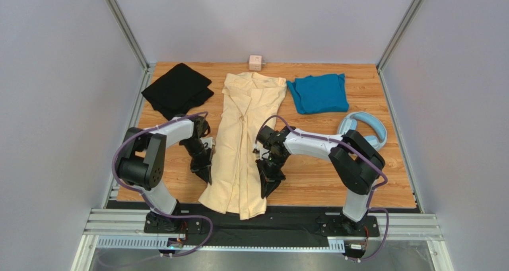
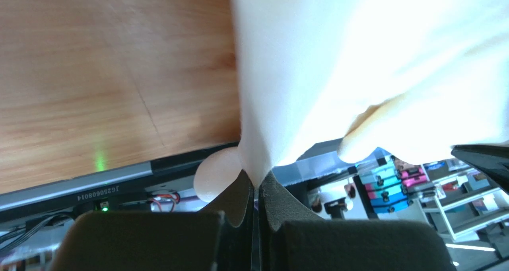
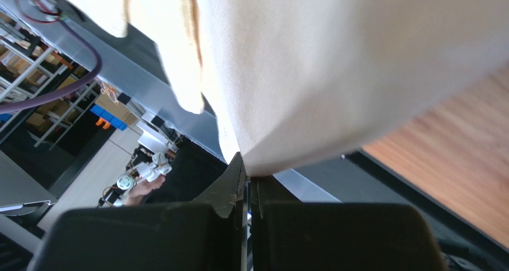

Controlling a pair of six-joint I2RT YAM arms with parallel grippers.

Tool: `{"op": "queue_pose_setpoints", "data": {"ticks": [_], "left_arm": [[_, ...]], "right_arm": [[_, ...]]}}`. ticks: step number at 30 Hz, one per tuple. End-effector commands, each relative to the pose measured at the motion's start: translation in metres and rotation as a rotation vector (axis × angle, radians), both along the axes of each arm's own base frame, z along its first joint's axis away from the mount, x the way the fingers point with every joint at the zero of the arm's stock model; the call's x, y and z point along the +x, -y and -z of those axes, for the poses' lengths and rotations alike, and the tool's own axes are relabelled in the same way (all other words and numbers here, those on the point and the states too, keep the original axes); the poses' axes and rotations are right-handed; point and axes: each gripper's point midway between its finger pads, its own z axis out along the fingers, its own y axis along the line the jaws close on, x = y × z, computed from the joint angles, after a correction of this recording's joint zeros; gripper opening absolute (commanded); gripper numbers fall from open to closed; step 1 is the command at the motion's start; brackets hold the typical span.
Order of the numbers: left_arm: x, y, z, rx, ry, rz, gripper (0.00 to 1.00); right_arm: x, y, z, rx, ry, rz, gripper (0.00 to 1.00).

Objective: Fold and stack the t-shirts

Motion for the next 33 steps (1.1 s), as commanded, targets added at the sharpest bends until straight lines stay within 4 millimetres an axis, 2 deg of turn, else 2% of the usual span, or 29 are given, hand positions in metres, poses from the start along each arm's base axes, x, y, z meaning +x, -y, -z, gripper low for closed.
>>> {"op": "queue_pose_setpoints", "data": {"ticks": [1,4,9,10,13,15,16,17,20,21,22,23,24,26,27,28,29,30,32,33], "left_arm": [[0.022,0.017,-0.036,-0.093,0.111,-0.031,0.0],[0.037,0.026,-0.052,-0.136,0.164,-0.051,0.0],[0.062,0.029,-0.069,-0.128,0.241,-0.055,0.0],[0.072,0.03,-0.076,-0.127,0.275,-0.053,0.0],[0.095,0.029,-0.083,-0.098,0.337,-0.047,0.0],[0.108,0.03,-0.079,-0.079,0.335,-0.054,0.0],[0.12,0.032,-0.084,-0.082,0.364,-0.058,0.0],[0.128,0.032,-0.08,-0.064,0.361,-0.067,0.0],[0.154,0.033,-0.083,-0.033,0.407,-0.094,0.0],[0.162,0.031,-0.083,-0.007,0.426,-0.101,0.0],[0.174,0.032,-0.083,0.004,0.441,-0.108,0.0],[0.181,0.03,-0.083,0.021,0.45,-0.117,0.0],[0.191,0.032,-0.089,0.022,0.472,-0.12,0.0],[0.203,0.032,-0.083,0.04,0.464,-0.123,0.0],[0.213,0.034,-0.089,0.03,0.49,-0.127,0.0],[0.218,0.035,-0.083,0.032,0.479,-0.126,0.0],[0.222,0.037,-0.083,0.023,0.48,-0.128,0.0],[0.232,0.04,-0.09,0.009,0.506,-0.127,0.0],[0.241,0.043,-0.083,0.008,0.491,-0.121,0.0],[0.248,0.044,-0.089,0.004,0.504,-0.119,0.0]], "right_arm": [[0.017,0.003,-0.043,0.021,0.086,0.023,0.0],[0.028,-0.002,-0.058,0.037,0.128,0.032,0.0],[0.053,-0.007,-0.072,0.036,0.185,0.052,0.0],[0.065,-0.008,-0.078,0.049,0.207,0.074,0.0],[0.093,-0.004,-0.077,0.045,0.225,0.129,0.0],[0.114,-0.006,-0.084,0.063,0.258,0.152,0.0],[0.127,-0.002,-0.079,0.05,0.252,0.175,0.0],[0.139,-0.004,-0.088,0.065,0.275,0.186,0.0],[0.169,0.0,-0.082,0.034,0.294,0.219,0.0],[0.183,-0.003,-0.092,0.044,0.33,0.229,0.0],[0.195,0.0,-0.082,0.017,0.313,0.247,0.0],[0.201,0.0,-0.082,0.01,0.308,0.256,0.0],[0.218,-0.003,-0.094,0.032,0.346,0.276,0.0],[0.23,-0.006,-0.086,0.008,0.318,0.288,0.0],[0.243,-0.011,-0.098,0.034,0.354,0.297,0.0],[0.249,-0.013,-0.101,0.035,0.359,0.308,0.0],[0.253,-0.015,-0.094,0.024,0.342,0.312,0.0],[0.263,-0.018,-0.103,0.045,0.368,0.323,0.0],[0.27,-0.018,-0.099,0.041,0.349,0.349,0.01],[0.275,-0.016,-0.099,0.046,0.35,0.361,0.01]]}}
